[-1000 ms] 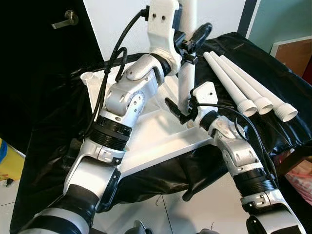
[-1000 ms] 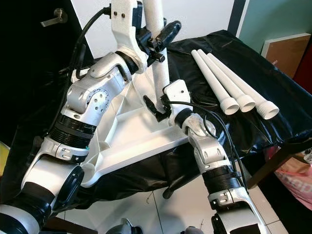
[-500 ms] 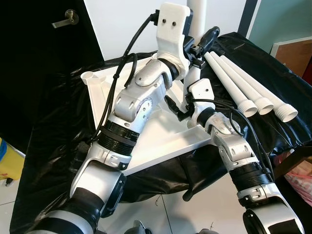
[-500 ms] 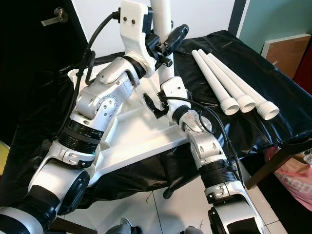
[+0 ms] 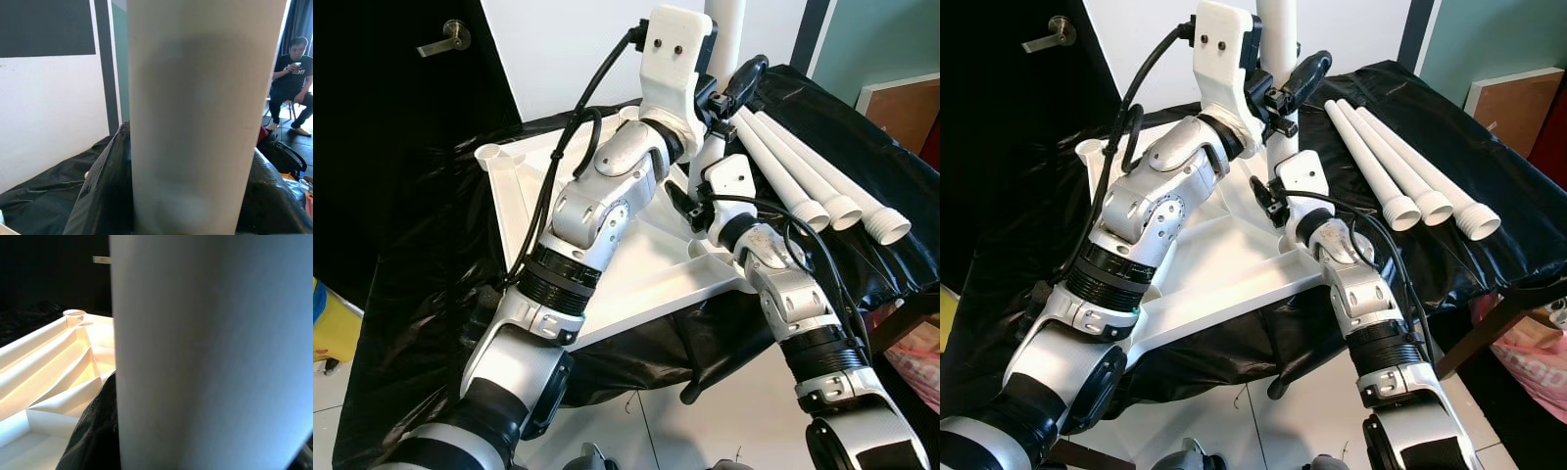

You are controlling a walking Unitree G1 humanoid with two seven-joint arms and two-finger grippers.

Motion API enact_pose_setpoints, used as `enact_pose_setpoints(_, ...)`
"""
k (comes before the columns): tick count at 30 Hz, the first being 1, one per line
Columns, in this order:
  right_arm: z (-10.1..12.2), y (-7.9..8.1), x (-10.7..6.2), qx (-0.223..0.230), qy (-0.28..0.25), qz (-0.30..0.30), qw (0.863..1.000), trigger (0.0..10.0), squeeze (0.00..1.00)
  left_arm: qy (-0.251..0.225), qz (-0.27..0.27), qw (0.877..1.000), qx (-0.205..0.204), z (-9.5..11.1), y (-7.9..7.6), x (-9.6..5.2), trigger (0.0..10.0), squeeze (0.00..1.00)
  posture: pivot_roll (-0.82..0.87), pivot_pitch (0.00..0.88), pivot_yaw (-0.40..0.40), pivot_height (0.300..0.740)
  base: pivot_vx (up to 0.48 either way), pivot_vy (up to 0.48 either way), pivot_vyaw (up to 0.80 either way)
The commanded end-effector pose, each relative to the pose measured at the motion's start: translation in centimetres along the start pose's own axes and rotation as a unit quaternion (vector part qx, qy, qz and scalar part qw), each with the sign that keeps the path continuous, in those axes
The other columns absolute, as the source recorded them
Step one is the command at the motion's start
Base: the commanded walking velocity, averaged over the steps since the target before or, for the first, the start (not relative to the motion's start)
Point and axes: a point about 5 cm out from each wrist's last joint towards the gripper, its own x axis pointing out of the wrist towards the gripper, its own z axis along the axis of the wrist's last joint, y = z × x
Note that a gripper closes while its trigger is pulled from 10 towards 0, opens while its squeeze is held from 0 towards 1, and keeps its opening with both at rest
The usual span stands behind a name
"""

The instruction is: Building children table

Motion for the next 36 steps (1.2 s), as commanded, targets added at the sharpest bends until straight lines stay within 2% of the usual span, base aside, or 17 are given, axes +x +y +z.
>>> enact_pose_setpoints(1,-0.2,0.6,0.3,0.007,0.008,0.01,1.0,0.0,0.0,-0.02,-0.046,0.999,0.002,0.6,-1.3,0.2,10.0,0.0,-0.12,0.0,0.051,0.74,0.0,0.0,0.0)
enact_pose_setpoints(2,-0.2,0.6,0.3,0.012,0.009,0.006,1.0,4.2,0.0,-0.021,-0.045,0.999,0.004,0.7,-1.3,0.2,10.0,0.0,-0.12,0.0,0.051,0.74,0.0,0.0,0.0)
enact_pose_setpoints(4,-0.2,0.6,0.3,0.012,0.009,0.006,1.0,4.2,0.0,-0.021,-0.045,0.999,0.004,0.7,-1.3,0.2,10.0,0.0,-0.12,0.0,0.051,0.74,0.0,0.0,0.0)
enact_pose_setpoints(5,-0.3,0.4,0.3,0.021,0.012,-0.002,1.0,10.0,0.0,-0.02,-0.044,0.999,0.005,0.7,-1.2,0.2,10.0,0.0,-0.12,0.0,0.052,0.74,0.0,0.0,0.0)
enact_pose_setpoints(6,-0.3,0.2,0.3,0.03,0.014,-0.009,0.999,10.0,0.0,-0.021,-0.042,0.999,0.003,0.7,-1.0,0.1,10.0,0.75,-0.12,0.0,0.055,0.74,0.0,0.0,0.0)
enact_pose_setpoints(7,-0.4,0.1,0.3,0.038,0.015,-0.016,0.999,10.0,0.0,-0.023,-0.042,0.999,-0.002,0.7,-0.9,0.0,10.0,1.0,-0.12,0.0,0.055,0.74,0.0,0.0,0.0)
enact_pose_setpoints(13,-0.5,-0.2,0.3,0.048,0.017,-0.029,0.998,10.0,0.0,-0.025,-0.038,0.999,-0.001,0.8,-0.7,-0.2,10.0,1.0,-0.11,0.0,0.056,0.74,0.0,0.0,0.0)
enact_pose_setpoints(14,-0.6,-0.5,0.2,0.052,0.019,-0.042,0.998,10.0,0.0,-0.024,-0.026,0.999,0.006,0.8,-0.3,-0.4,10.0,0.0,-0.11,0.0,0.054,0.74,0.0,0.0,0.0)
enact_pose_setpoints(22,-0.8,-1.2,-0.1,0.058,0.021,-0.069,0.996,10.0,0.0,-0.028,-0.013,0.999,0.011,0.6,0.1,-0.8,10.0,0.0,-0.11,0.0,0.052,0.74,0.0,0.0,0.0)
enact_pose_setpoints(26,-1.1,-2.8,-0.9,0.061,0.017,-0.122,0.991,10.0,0.0,-0.031,0.023,0.999,0.028,0.1,0.9,-1.7,10.0,0.0,-0.12,0.0,0.051,0.74,0.0,0.0,0.0)
enact_pose_setpoints(34,-1.2,-3.6,-1.7,0.059,0.015,-0.151,0.987,10.0,0.0,-0.025,0.034,0.998,0.041,-0.5,1.1,-2.4,10.0,0.0,-0.12,0.0,0.053,0.74,0.0,0.0,0.0)
enact_pose_setpoints(36,-1.5,-4.0,-2.5,0.056,0.016,-0.169,0.984,10.0,0.0,-0.018,0.042,0.998,0.049,-1.3,1.3,-3.1,10.0,0.0,-0.12,0.001,0.058,0.74,0.0,0.0,0.0)
